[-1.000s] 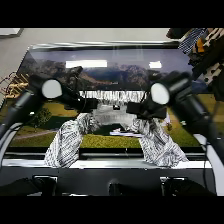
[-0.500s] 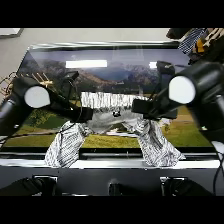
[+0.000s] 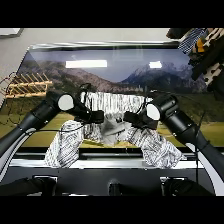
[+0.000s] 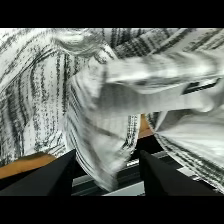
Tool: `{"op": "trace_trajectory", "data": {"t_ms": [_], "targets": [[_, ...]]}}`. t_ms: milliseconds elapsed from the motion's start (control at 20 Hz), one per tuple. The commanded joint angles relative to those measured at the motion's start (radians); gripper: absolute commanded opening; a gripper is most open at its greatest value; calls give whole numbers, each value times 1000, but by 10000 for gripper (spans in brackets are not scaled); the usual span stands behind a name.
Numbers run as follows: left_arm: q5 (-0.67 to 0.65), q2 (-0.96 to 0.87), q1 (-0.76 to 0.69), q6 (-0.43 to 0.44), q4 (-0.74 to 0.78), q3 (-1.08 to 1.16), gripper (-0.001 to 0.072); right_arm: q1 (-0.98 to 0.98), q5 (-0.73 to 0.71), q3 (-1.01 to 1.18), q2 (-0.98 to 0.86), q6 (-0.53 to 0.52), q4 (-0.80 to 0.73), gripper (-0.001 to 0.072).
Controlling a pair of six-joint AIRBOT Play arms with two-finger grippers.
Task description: Fold the clothes and pants, and hang the long-sleeved shirts on hangers.
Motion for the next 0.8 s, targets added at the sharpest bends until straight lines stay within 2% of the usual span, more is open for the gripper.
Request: {"op": "trace_trajectory", "data": {"t_ms": [0,50,200,350,400,450,500,550,600,750], "targets": [[-18,12,105,118,-71,-7,496,0,-78,-32,-11,22,8,29],[-55,42,177,152,-49,-16,541,0,-74,-32,-11,21,8,29],[-52,176,482,265,-23,-126,543,0,-65,-32,-11,15,9,29],[-60,230,797,531,31,-191,542,0,-53,-32,-11,14,18,29],[-93,225,887,565,51,-192,541,0,-52,-32,-11,14,23,29],[-108,223,962,580,51,-192,535,0,-52,-32,-11,14,24,29],[-80,223,1030,552,50,-192,535,0,-51,-32,-11,14,24,29],[-52,222,1083,471,62,-195,542,0,-47,-32,-11,14,24,29],[-12,216,1141,454,58,-201,569,0,-42,-32,-11,14,24,29],[47,136,1316,556,-64,-156,575,0,-31,-32,-11,14,24,29]]}}
